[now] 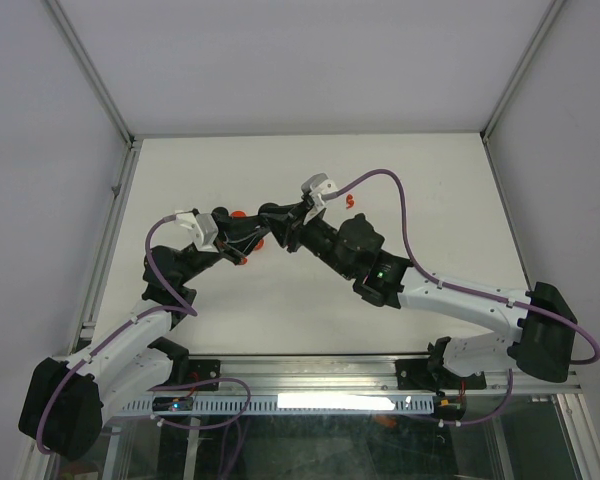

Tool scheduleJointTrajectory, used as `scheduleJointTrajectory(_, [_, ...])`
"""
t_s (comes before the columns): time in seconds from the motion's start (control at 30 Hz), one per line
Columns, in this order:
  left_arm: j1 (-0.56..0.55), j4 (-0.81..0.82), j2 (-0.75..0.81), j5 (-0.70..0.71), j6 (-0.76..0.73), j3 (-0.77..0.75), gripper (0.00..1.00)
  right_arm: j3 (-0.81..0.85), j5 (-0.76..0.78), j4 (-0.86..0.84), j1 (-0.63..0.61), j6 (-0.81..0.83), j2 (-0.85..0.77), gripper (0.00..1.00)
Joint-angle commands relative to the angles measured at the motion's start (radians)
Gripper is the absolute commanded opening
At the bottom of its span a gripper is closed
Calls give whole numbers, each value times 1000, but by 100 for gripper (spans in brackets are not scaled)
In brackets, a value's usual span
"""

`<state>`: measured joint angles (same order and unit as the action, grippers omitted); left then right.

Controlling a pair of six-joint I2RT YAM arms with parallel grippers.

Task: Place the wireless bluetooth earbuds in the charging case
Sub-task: Place the earbud in the charging case, then close the charging case.

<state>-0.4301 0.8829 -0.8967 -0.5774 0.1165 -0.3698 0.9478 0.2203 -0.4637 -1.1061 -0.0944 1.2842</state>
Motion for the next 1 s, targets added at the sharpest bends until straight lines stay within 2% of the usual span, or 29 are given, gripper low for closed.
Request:
scheduleJointTrajectory(0.0, [7, 46, 16, 5, 11, -11, 0, 18, 10, -11, -6, 47, -21, 36])
scheduleJointTrajectory(0.37, [7, 20, 7, 8, 7, -19, 0, 77, 10, 112, -5, 47, -87, 36])
scheduleJointTrajectory(0.4, [6, 12, 2, 7, 7, -22, 0, 94, -40, 145, -5, 81, -95, 49])
scheduleJointTrajectory(0.43, [7, 7, -2, 4, 9, -27, 0, 114, -65, 179, -3, 96, -102, 55])
scheduleJointTrajectory(0.5, [7, 2, -12, -7, 16, -33, 0, 161, -110, 269, 5, 108, -112, 62])
scheduleJointTrajectory(0.57, [7, 3, -22, -31, 25, -38, 0, 215, -110, 363, 36, 108, -117, 62])
scheduleJointTrajectory(0.6, [7, 3, -27, -45, 29, -42, 0, 232, -205, 400, 56, 92, -117, 69])
scheduleJointTrajectory(0.67, [7, 3, -36, -79, 32, -49, 0, 250, -312, 456, 117, 65, -121, 74])
scheduleJointTrajectory(0.97, [7, 76, -77, -281, 82, -70, 0, 257, -814, 555, 350, -49, -92, 86])
